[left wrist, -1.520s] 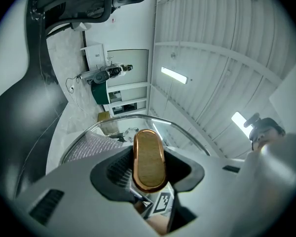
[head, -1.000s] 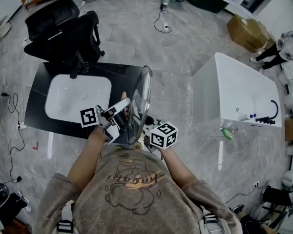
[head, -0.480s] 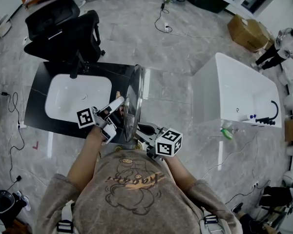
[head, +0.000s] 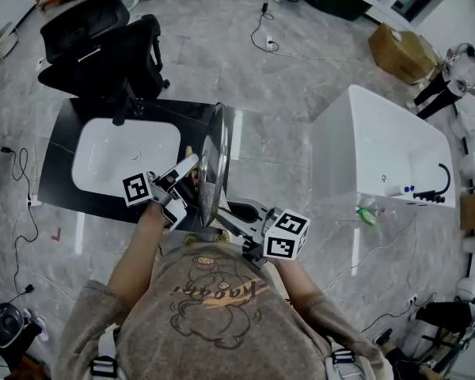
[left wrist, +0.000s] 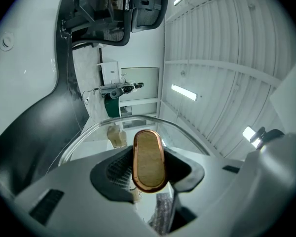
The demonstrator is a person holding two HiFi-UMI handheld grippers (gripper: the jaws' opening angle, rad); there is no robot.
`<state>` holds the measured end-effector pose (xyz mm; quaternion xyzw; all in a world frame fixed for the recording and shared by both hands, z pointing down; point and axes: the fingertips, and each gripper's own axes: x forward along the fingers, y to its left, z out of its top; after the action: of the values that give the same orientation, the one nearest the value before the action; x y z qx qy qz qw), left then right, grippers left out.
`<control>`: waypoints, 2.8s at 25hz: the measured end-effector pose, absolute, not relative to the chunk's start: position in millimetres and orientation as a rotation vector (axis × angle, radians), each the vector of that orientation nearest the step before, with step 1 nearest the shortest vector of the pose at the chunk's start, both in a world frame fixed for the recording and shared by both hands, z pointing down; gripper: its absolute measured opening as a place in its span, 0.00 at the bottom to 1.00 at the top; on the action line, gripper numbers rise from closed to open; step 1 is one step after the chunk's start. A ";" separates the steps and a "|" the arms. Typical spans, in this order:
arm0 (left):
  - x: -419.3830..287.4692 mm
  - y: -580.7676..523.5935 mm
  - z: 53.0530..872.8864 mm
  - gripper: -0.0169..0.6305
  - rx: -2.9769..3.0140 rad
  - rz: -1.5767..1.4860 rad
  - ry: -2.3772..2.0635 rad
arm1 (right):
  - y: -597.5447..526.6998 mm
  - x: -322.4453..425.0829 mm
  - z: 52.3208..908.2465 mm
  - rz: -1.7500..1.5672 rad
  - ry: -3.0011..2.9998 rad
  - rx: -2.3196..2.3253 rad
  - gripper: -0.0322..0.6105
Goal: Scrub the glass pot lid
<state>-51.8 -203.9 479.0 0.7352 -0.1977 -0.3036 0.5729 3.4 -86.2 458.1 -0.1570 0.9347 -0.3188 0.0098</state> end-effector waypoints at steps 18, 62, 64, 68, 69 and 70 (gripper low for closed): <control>-40.9 -200.5 477.7 0.30 1.722 -0.669 -0.398 | -176.6 21.0 398.3 -0.869 2.680 -0.774 0.18; -46.9 -197.5 487.9 0.30 1.716 -0.670 -0.447 | -134.6 10.2 436.2 -1.037 2.745 -0.608 0.18; -45.9 -195.8 489.3 0.30 1.710 -0.670 -0.439 | -143.7 14.0 426.5 -1.011 2.722 -0.615 0.18; -45.0 -194.8 488.7 0.30 1.708 -0.668 -0.434 | -152.0 14.9 426.6 -0.992 2.718 -0.641 0.18; -45.4 -194.7 488.3 0.30 1.711 -0.664 -0.437 | -152.3 14.6 427.2 -0.991 2.713 -0.647 0.18; -46.1 -194.5 487.7 0.30 1.715 -0.660 -0.440 | -152.3 14.4 427.8 -0.990 2.708 -0.653 0.18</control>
<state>-46.1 -194.5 487.7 0.7356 -0.1888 -0.2831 0.5857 14.4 -152.3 427.8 -0.2200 0.9120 -0.3336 0.0924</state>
